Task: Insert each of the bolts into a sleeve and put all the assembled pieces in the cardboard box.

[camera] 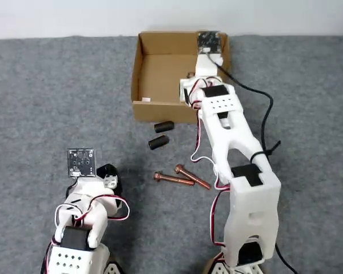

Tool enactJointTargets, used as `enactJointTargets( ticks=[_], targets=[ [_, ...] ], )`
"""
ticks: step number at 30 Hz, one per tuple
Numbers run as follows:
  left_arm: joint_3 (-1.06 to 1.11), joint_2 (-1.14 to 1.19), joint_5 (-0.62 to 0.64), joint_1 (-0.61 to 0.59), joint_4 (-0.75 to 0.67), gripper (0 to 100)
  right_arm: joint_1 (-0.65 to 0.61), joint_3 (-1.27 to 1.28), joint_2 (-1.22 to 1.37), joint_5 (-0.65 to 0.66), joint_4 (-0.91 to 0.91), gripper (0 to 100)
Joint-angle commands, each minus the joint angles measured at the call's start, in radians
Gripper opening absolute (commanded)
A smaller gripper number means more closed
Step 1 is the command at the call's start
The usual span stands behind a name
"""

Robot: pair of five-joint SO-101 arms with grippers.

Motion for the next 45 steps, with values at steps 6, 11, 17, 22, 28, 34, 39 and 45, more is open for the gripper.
enactJointTargets(
  ticks=[6, 11, 17, 22, 28, 34, 39, 45],
  targets=[
    [-0.005, -0.003, 0.009, -0.008, -0.054, 1, 0.004, -0.075, 0.019, 0.064, -0.016, 14.6],
    [-0.005, -0.003, 0.009, -0.018, -0.055, 1, -0.018, -0.106, -0.016, 0.064, 0.096, 14.3],
    [-0.005, -0.008, 0.011, -0.068, -0.080, 1, -0.058, -0.149, -0.134, 0.064, 0.298, 14.0],
    [-0.005, -0.009, 0.012, -0.115, -0.109, 1, -0.096, -0.149, -0.229, 0.061, 0.461, 14.0],
    [-0.005, -0.009, 0.012, -0.118, -0.107, 1, -0.165, -0.149, -0.277, 0.055, 0.634, 14.0],
    [-0.005, -0.006, 0.012, -0.118, -0.107, 1, -0.242, -0.143, -0.265, -0.012, 0.746, 14.0],
    [-0.005, -0.005, 0.012, -0.118, -0.107, 1, -0.266, -0.146, -0.185, 0.152, 0.742, 14.2],
    [-0.005, -0.003, 0.012, -0.120, -0.106, 1, -0.265, -0.147, -0.110, 0.471, 0.739, 14.3]
  ],
)
